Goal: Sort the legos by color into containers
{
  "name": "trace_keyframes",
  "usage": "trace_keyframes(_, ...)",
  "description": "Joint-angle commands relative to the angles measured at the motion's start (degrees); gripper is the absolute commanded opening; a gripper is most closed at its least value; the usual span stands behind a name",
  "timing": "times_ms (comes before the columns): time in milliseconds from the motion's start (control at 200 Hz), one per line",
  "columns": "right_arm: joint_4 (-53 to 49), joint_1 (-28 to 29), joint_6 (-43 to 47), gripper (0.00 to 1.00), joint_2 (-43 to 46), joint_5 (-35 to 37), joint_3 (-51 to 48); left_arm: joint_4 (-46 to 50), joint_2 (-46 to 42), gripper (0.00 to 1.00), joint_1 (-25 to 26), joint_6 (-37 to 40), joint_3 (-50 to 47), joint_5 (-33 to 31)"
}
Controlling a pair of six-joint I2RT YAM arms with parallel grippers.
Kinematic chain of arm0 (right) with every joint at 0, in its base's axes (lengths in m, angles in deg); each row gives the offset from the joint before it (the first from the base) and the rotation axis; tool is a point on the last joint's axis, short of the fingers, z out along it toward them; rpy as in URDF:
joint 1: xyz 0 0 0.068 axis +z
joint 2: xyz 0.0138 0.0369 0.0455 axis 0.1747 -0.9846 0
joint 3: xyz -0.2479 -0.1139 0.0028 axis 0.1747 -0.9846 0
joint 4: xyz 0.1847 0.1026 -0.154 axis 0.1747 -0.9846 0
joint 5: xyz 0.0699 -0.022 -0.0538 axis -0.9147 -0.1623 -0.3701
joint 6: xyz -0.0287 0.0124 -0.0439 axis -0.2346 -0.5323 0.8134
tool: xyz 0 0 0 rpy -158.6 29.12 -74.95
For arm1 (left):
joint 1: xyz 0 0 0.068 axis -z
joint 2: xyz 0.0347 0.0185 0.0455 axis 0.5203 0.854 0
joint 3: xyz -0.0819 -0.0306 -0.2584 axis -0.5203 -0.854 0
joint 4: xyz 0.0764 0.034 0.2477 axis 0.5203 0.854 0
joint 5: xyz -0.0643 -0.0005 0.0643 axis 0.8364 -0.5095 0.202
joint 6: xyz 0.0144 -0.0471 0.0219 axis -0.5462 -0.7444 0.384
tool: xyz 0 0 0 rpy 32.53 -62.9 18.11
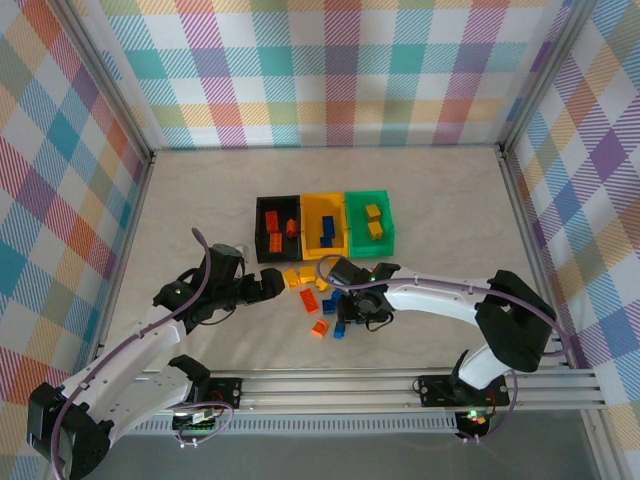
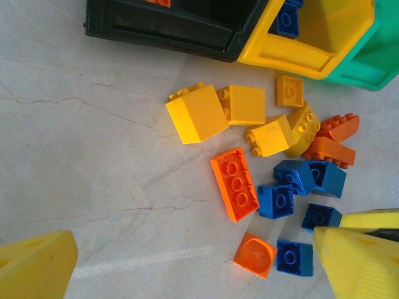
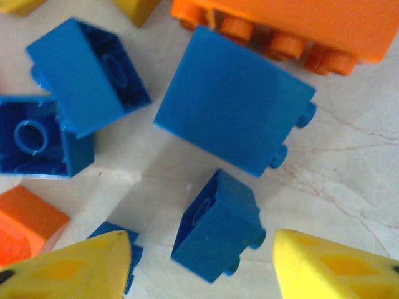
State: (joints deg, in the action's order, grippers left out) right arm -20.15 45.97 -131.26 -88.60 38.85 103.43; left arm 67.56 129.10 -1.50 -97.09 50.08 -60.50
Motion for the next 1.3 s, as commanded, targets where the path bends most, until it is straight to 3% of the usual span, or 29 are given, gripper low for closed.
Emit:
trace_keyframes(0,0.74,-0.95,-0.19,0.55,-1.05,-0.50,-0.84,-0.09,-0.13,1.00,-0.67,0.30,0.21,0.48)
trace_keyframes(485,0.82,-2.89,3.79,0.23,4.88,-1.97,-2.87,0.35,1.57,1.00,-0.67,1.37,1.56,1.56)
trace_keyframes(665,-0.01,-7.10,13.28,0.23,5.79,-3.08,7.86,-0.43,2.50,1.00,-0.58,1.57,1.41,2.58)
trace_keyframes(900,2.60,-14.21,19.88,0.24,-10.45,-4.95,28.03,0.75,3.26,1.00,-0.40,1.14,1.25,1.88)
trace_keyframes(1060,0.59,-16.84,21.13,0.29,-21.52,-5.16,40.23,2.20,1.79,1.00,-0.40,0.44,1.48,1.37)
trace_keyframes(1175,-1.77,-17.27,21.86,0.49,-25.74,-4.75,46.69,3.55,0.86,1.00,-0.45,0.41,1.92,0.87)
trace_keyframes(1295,-1.22,-17.10,22.24,0.64,-22.50,-5.14,44.61,3.99,-0.09,1.00,-0.40,0.30,2.10,0.44)
